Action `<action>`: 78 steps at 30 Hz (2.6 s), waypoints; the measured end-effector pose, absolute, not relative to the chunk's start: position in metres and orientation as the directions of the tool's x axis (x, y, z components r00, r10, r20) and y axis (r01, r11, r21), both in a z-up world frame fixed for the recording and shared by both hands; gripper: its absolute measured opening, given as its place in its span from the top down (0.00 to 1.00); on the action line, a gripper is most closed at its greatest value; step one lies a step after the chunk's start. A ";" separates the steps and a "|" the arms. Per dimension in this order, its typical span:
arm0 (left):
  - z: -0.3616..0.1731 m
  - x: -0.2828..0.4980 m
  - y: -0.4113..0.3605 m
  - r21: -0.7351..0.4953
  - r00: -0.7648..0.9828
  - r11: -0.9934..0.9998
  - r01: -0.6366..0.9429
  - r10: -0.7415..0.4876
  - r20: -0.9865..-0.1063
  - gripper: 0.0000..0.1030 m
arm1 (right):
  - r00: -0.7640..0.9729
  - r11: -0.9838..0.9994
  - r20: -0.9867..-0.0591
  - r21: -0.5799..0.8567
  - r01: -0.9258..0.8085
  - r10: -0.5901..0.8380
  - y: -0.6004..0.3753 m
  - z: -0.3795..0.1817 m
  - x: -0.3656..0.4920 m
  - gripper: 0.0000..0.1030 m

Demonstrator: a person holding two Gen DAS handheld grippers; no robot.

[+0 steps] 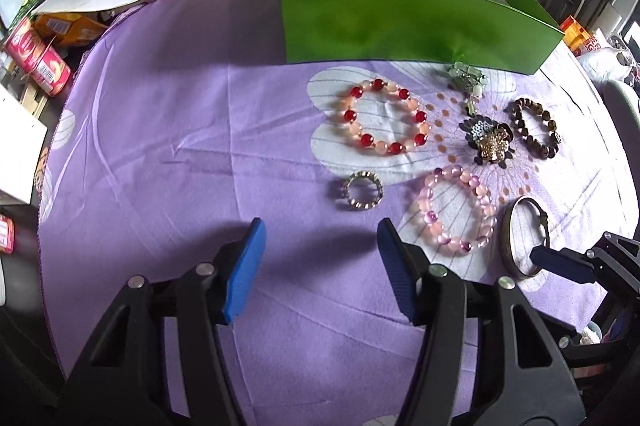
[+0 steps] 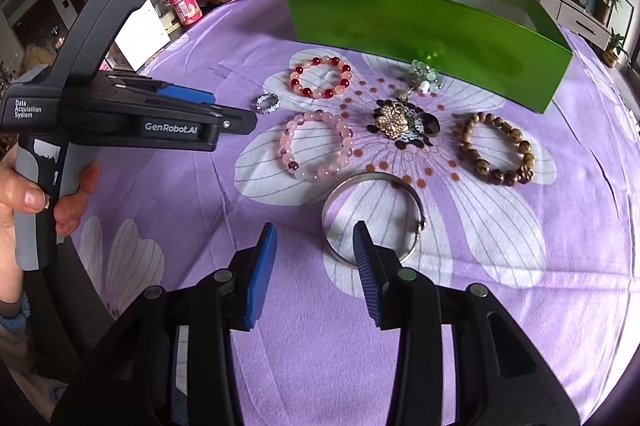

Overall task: Organize jewelry
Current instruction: 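Move the left gripper back to the silver ring on the cloth, then grasp the silver ring with the left gripper while the right grasps the silver bangle, then carry the ring and bangle into the green box and release both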

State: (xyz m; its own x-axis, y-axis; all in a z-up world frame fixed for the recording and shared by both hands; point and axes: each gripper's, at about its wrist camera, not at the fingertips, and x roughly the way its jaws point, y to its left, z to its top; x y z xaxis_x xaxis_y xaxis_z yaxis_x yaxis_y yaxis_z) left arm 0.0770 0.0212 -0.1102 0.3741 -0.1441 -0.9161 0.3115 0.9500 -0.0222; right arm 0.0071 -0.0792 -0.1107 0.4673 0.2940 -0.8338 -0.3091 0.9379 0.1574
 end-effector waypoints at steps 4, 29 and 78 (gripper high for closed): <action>-0.112 0.083 0.015 -0.010 0.385 0.943 0.333 -0.146 -0.911 0.48 | 0.466 0.938 -0.837 0.144 -0.315 0.286 -0.077 -0.115 0.011 0.68; -0.102 0.073 0.003 -0.055 0.415 0.914 0.402 -0.236 -0.879 0.81 | 0.542 0.966 -0.804 0.155 -0.205 0.244 -0.111 -0.103 0.017 0.97; -0.070 0.250 -0.105 -0.170 0.343 0.895 0.413 -0.326 -0.881 0.80 | 0.660 0.981 -0.728 0.166 -0.096 0.188 -0.189 -0.035 0.215 0.97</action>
State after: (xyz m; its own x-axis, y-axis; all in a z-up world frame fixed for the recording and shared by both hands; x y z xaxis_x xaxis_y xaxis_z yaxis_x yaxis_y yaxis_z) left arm 0.2499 -0.1051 -0.0695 0.3432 -0.3257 -0.8810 0.4133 0.8946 -0.1697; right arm 0.2147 -0.1894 -0.0347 0.6598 0.1877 -0.7276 -0.0962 0.9814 0.1660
